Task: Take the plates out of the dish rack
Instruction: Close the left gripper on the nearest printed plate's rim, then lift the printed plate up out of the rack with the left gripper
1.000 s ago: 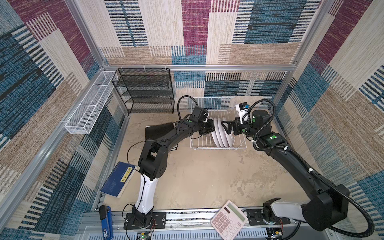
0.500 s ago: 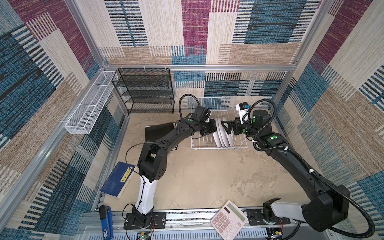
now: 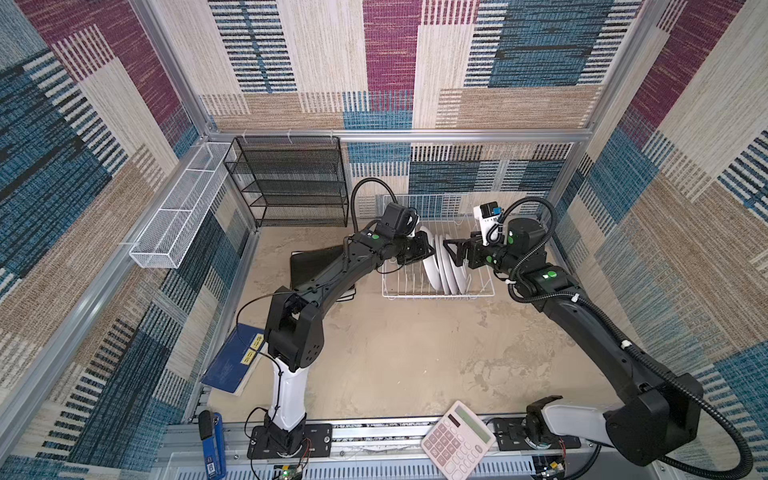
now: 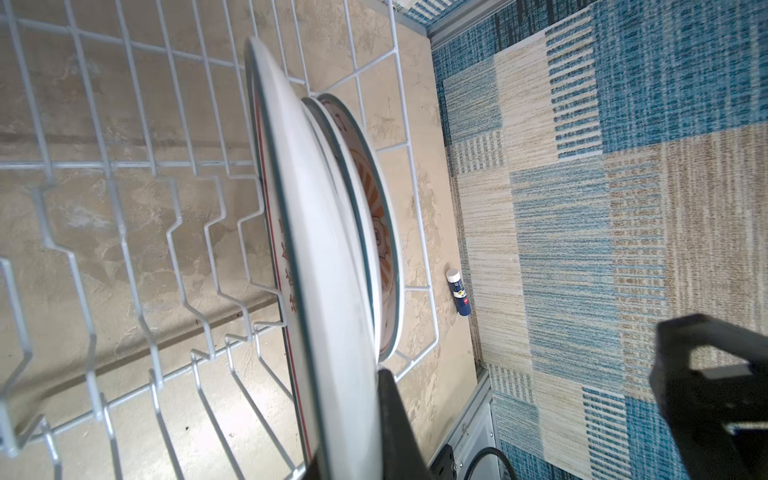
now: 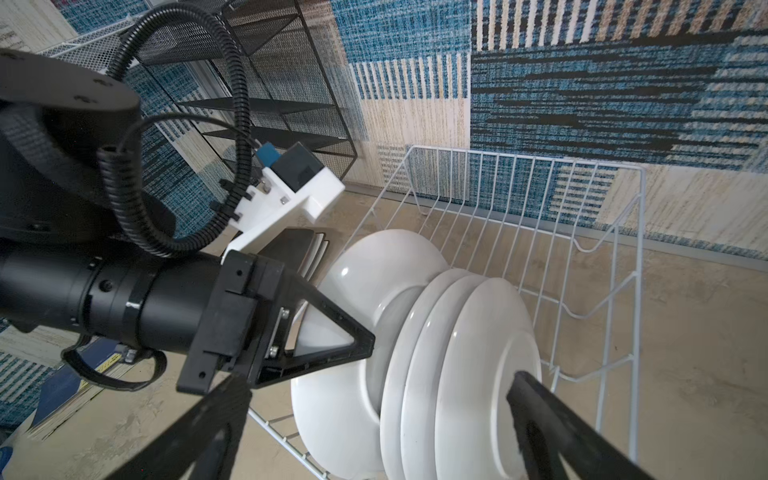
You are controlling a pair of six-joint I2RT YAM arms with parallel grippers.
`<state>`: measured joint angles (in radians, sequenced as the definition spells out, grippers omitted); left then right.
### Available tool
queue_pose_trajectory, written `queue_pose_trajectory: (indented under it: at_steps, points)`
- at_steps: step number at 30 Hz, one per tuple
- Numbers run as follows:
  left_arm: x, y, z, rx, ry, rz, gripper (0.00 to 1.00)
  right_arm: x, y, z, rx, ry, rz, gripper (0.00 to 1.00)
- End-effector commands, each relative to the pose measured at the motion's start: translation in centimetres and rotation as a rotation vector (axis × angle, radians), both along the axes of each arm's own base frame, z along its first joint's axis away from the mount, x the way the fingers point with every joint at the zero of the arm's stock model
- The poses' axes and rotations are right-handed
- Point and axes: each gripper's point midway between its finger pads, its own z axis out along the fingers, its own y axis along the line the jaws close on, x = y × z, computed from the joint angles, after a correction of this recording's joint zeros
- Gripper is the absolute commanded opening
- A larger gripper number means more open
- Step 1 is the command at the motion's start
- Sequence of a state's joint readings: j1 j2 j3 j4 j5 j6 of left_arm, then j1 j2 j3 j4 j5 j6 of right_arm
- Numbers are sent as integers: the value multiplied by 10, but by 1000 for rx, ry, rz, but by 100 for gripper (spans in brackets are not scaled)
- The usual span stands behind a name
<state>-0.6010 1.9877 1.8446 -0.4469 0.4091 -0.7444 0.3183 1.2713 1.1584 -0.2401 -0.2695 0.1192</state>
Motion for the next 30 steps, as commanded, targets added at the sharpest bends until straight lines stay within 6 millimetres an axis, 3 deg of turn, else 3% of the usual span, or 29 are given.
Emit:
queue_pose_trajectory:
  at_steps: [1,13,25,30]
  points:
    - [5,8,16,-13,-55,12,0,1,0,15,26,-37,-5,99]
    - [6,26,33,-105,-97,38,0,0,2,18,48,-33,0,99]
    - [0,42,65,-131,-155,51,0,-1,4,23,70,-39,8,99]
    - [5,59,72,-138,-167,89,0,-1,7,25,88,-33,16,99]
